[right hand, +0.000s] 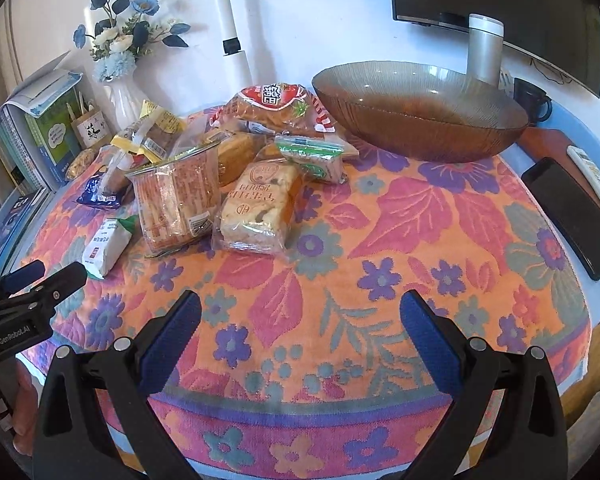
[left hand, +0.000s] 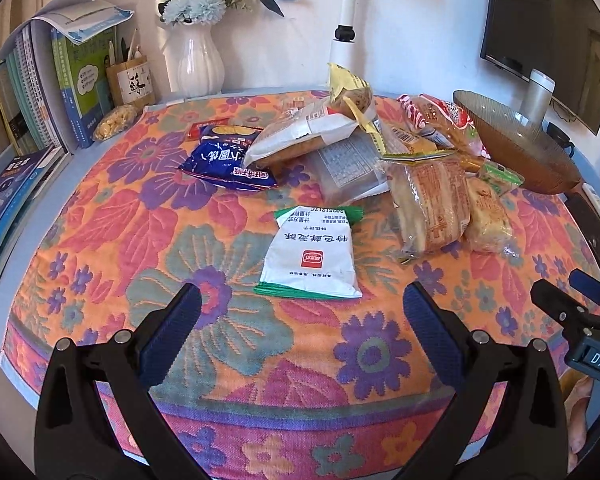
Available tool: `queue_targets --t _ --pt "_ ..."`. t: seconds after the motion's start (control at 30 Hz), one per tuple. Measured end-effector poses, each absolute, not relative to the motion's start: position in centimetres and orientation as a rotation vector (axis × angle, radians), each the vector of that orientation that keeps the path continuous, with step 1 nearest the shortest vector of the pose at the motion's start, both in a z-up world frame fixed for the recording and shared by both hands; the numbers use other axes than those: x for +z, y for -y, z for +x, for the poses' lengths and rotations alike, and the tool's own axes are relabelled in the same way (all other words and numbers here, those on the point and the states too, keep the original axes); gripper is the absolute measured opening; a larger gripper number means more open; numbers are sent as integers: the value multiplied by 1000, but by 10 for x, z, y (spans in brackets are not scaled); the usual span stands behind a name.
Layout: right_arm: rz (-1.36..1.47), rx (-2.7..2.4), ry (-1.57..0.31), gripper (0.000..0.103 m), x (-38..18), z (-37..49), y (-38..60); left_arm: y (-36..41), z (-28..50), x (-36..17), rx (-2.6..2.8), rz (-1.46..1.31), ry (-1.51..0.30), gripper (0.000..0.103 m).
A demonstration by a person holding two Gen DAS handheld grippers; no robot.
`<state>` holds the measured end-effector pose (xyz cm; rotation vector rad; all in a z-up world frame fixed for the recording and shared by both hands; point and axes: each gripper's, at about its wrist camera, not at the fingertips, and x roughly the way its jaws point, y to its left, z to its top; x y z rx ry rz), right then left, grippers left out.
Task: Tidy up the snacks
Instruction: 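Move both grippers toward the snack pile on the floral cloth, then grasp the white-green biscuit pack with left gripper while right grasps the cake pack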
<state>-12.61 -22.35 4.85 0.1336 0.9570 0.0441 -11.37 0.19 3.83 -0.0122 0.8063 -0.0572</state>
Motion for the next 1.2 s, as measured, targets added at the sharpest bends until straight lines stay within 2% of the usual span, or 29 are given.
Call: queue_targets --t 0.4,0.47,0.53,0.63,0.77,0.93,1.03,1.17,1.2 --pt "145 63 -982 92 51 -89 218 -9 -89 43 -108 -18 -807 100" --pt "140 67 -993 89 50 -80 213 -12 -79 39 -143 -38 -848 100" --pt "132 72 -1012 80 46 -71 207 -16 -67 32 -184 -77 -894 100" --pt "152 89 -1042 76 40 -61 201 -21 -53 23 -237 -134 -950 99" --pt "130 84 -1066 72 33 -51 193 -17 -46 16 -244 -110 -969 94" --pt "157 114 -1088 59 26 -46 193 -10 -41 11 -238 -78 -975 91" --pt "162 135 -1081 52 29 -50 193 -9 -40 11 -221 -61 -971 86" --pt "172 145 -1083 49 32 -61 202 -11 -41 12 -180 -29 -965 69" --pt "172 147 -1083 49 33 -63 203 -11 -41 12 -174 -21 -961 61"
